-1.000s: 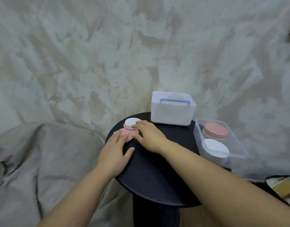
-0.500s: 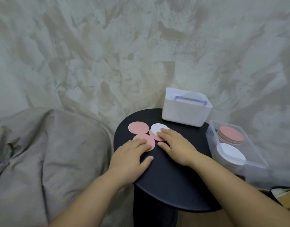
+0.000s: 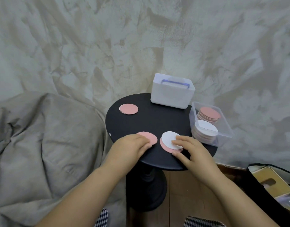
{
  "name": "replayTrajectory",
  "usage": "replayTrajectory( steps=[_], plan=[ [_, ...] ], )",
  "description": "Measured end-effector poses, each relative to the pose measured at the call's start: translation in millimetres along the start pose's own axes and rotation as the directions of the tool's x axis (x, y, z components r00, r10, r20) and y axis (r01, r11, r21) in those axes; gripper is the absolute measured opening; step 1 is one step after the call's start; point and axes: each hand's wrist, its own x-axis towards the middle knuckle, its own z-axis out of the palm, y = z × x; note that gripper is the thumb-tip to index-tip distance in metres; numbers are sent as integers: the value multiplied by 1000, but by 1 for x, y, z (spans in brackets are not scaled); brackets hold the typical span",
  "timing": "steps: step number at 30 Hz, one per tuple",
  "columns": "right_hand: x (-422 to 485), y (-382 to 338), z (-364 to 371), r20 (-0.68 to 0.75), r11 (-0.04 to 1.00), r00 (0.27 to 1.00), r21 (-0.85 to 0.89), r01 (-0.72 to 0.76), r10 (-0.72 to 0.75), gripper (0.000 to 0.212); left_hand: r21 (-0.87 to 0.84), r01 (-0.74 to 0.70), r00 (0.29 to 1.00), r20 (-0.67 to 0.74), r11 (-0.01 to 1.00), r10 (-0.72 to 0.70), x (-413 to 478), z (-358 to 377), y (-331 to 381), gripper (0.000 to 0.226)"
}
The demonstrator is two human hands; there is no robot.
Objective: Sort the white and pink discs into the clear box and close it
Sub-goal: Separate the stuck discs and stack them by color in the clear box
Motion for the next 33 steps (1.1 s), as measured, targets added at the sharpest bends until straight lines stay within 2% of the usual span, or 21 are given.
replayTrajectory(
  steps=[6, 8, 12, 16, 19, 21, 24, 28, 31, 33],
  plan=[
    [-2, -3, -1, 26, 997, 997, -3, -77, 77, 52, -95, 44, 998, -33, 995, -47, -4, -6, -1, 34],
    [1, -6, -2, 50, 995, 994, -32, -98, 100, 57, -142, 87, 992, -75, 986, -99, -6, -7, 3, 25],
    [12, -15, -6, 74, 996, 994, -14, -86, 87, 48, -226, 221, 962, -108, 949, -250, -8, -8, 10, 12],
    [17, -17, -7, 87, 996, 993, 37, -81, 77, 39, -333, 253, 929, -180, 908, -325, -9, -7, 14, 13],
    [18, -16, -6, 82, 989, 992, 112, -102, 93, 32, -398, 285, 914, -162, 872, -373, -8, -6, 18, 14],
    [19, -17, -8, 56, 983, 994, 151, -102, 94, 23, -423, 295, 910, -149, 857, -386, -6, -5, 20, 13],
    [22, -21, -10, -28, 992, 998, 112, -52, 55, 15, -453, 308, 905, -133, 837, -405, -3, -3, 23, 14],
    [30, -18, -14, -256, 989, 966, 147, -2, 40, 14, -491, 295, 892, -167, 820, -421, 6, -3, 30, 20],
    [31, -17, -18, -369, 957, 920, 290, -21, 133, 14, -562, 317, 866, -156, 764, -474, 10, -1, 36, 22],
    [30, -20, -22, -333, 883, 913, 465, -59, 236, 15, -651, 330, 858, -96, 684, -505, 12, 0, 41, 24]
  ],
)
